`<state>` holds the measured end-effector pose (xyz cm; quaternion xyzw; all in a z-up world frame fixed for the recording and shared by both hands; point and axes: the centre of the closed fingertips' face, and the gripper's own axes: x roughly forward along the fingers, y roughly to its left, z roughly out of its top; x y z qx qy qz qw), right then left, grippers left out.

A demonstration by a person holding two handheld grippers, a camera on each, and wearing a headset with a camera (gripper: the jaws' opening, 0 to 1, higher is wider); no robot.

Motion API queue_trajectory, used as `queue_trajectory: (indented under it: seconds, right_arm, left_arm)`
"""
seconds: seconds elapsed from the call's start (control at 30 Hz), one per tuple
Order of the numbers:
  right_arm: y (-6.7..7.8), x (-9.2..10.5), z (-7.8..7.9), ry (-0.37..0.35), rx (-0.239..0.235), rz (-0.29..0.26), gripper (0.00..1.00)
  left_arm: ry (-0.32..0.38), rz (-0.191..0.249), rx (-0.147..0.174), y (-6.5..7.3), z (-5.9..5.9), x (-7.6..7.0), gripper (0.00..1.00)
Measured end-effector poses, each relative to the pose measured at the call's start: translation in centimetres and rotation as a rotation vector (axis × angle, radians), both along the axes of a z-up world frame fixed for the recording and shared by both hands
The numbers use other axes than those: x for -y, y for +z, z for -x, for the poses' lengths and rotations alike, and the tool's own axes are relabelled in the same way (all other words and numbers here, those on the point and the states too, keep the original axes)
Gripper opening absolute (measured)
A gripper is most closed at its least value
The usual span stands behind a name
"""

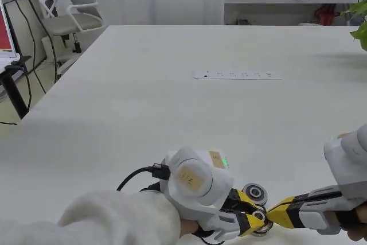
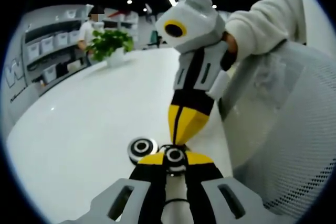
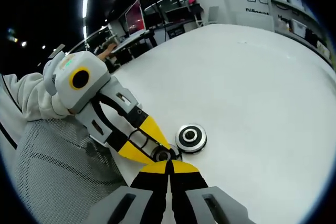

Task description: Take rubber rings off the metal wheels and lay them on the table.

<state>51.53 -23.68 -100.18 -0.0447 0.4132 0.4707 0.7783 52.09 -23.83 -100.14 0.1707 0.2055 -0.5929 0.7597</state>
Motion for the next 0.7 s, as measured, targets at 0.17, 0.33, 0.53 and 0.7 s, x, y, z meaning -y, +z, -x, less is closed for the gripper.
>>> queue_trajectory:
  seconds: [0.17, 0.33, 0.53, 0.7]
  right_arm:
    - [2.5, -1.9, -0.1, -0.028, -0.017, -0.160, 0.00]
    - [1.0, -0.3, -0.9, -0.026, 0.012, -0.057, 0.00]
    - [0.1, 0.1, -0.7, -0.023, -0.006, -0.003, 0.00]
    - [0.0, 0.2, -0.6, -0.017, -0.008, 0.009, 0.00]
  left_arm:
    - [0.000, 0.002, 0.000, 0.0, 0.0, 0.1, 0.13]
    - [0.007, 0.007, -0.007, 0.0, 0.0, 0.0, 0.13]
    - [0.025, 0.008, -0.065, 0.1, 0.3, 0.1, 0.14]
    - [-0.001, 0.000, -0.063, 0.1, 0.6, 0.1, 0.15]
